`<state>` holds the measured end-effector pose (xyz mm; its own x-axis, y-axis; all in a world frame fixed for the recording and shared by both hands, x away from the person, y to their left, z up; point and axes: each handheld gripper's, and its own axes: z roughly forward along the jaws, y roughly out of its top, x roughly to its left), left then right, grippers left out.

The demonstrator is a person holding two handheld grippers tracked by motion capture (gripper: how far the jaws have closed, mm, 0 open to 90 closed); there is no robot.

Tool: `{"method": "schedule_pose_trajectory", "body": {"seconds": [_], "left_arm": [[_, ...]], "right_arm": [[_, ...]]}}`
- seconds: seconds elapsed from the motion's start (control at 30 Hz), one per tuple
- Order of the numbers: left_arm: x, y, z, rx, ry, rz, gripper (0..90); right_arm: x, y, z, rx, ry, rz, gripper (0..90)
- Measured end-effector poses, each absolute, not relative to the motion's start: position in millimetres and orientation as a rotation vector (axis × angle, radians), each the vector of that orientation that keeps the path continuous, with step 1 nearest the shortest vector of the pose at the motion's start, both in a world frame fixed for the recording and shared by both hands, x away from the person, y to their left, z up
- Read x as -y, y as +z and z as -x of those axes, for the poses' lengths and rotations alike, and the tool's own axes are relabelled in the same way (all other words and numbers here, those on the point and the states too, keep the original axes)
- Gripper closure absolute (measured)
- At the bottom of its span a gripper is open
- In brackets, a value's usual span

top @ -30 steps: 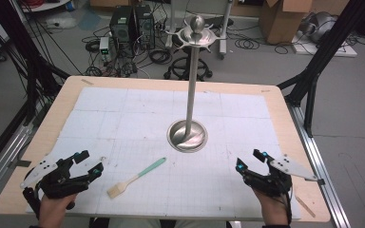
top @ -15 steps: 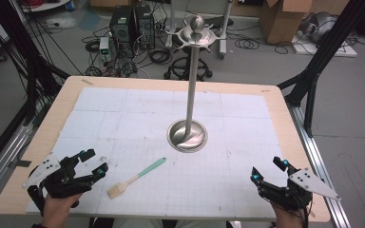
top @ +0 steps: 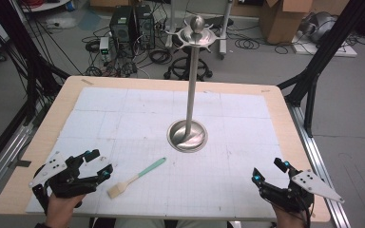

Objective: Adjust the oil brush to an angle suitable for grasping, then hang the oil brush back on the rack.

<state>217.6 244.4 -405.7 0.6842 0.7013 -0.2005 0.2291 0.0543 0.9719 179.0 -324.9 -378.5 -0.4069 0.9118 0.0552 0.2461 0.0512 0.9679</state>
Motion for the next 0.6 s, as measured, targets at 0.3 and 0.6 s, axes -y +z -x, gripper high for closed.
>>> {"method": "schedule_pose_trajectory", "body": {"seconds": [0.3,0.6], "left_arm": [[-235,-408,-221,-0.781,0.39,-1.59,22.2],[-222,-413,-223,-0.786,0.36,-1.707,23.7]], "right_arm": [[320,-378,-176,-1.753,1.359,-1.141,18.0],[317,-379,-180,-1.781,1.363,-1.127,18.1]]}}
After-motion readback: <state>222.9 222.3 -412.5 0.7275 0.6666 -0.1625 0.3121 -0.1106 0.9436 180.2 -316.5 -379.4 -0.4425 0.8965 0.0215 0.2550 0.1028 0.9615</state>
